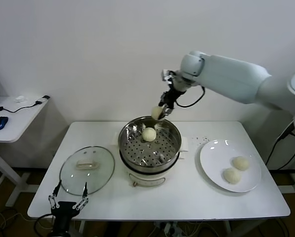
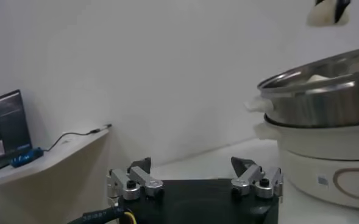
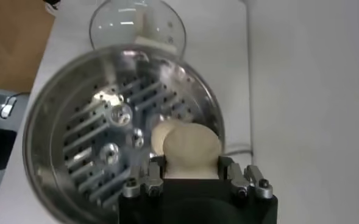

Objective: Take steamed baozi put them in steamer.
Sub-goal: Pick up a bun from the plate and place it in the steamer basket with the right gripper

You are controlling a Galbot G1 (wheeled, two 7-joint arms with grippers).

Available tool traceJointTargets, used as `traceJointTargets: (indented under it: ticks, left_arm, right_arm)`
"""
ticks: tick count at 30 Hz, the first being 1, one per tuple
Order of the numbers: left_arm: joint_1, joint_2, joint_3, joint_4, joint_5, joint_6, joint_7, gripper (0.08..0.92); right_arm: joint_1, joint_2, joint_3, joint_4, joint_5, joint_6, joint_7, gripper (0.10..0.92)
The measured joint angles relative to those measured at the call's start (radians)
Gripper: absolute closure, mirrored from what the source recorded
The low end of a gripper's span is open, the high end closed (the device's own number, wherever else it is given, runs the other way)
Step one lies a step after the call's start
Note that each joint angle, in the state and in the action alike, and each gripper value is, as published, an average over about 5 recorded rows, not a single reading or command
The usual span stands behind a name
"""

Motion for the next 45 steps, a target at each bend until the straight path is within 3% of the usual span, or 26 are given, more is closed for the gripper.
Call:
traceJointTargets:
  ticks: [23, 26, 34, 45]
  left_arm:
    - [0.009, -0.002, 0.001, 0.004, 0.015, -0.015, 0.011, 0.177]
    - [0.012, 0.000, -0.001, 0.009, 0.015, -0.020, 0.011, 0.177]
    - [0.009, 0.003, -0.001, 0.012, 0.014, -0.022, 0.012, 0.177]
    - [0.006, 0.000, 0.007, 0.003, 0.017, -0.015, 0.016, 0.177]
  right_arm:
    - [-0.114, 0.163, -0.122, 0.005, 0.067, -0.070, 0.102, 0.455]
    - [-0.122, 0.166, -0.124, 0.001, 0.069, -0.072, 0.108, 0.421]
    - [-0.122, 0.160, -0.118, 0.003, 0.061, -0.070, 0.111, 0.224]
    - [-0.044, 0.054, -0.067, 0.065, -0.024, -0.030, 0.057, 0.203]
